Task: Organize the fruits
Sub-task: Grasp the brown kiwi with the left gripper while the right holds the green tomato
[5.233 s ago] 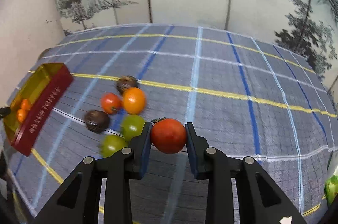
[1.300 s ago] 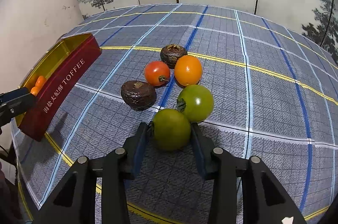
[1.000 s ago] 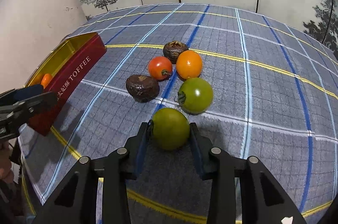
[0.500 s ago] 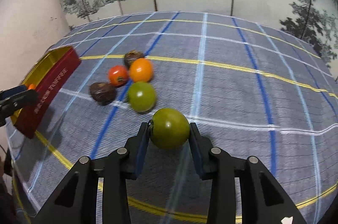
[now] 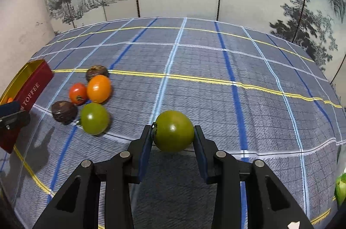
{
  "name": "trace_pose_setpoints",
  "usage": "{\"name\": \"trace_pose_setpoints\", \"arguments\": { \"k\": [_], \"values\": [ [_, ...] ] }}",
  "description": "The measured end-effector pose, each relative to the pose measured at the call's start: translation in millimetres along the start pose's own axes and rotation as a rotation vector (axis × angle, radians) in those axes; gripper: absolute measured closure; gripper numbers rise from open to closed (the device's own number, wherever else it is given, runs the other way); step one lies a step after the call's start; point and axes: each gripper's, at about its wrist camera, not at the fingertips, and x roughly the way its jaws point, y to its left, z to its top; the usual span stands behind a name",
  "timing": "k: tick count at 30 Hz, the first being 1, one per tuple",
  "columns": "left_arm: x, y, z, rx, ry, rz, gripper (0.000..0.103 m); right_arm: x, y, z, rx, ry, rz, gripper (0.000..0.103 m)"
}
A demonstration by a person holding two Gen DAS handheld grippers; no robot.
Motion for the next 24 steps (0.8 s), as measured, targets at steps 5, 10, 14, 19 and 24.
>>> {"name": "trace_pose_setpoints", "arguments": {
  "k": [5,10,14,19,24],
  "values": [
    [15.2,-12.2,3.9,0.011,0.018,-0.012,0.026,4.3,-10.7,0.0,0.043,0.008,-0.002,0.068],
    [30.4,-21.4,6.2,0.02,0.041,-0.018,0.026,7.4,-12.1,-0.7,0.055,0.024,0.003,0.068],
    [37.4,-26.6,8.8,0.032,0.038,-0.023,0.027,8.2,-13.5,-0.3,0.062,0.028,0.01,0.068],
    [46.1,-28.0,13.6,0.034,0.041,-0.027,0.031,8.9,-13.8,-0.4,0.062,0.029,0.01,0.068],
    [54.3,-26.8,15.5,0.027,0.055,-0.041,0.039,8.9,-13.8,-0.3,0.062,0.029,0.01,0.068]
  ]
}}
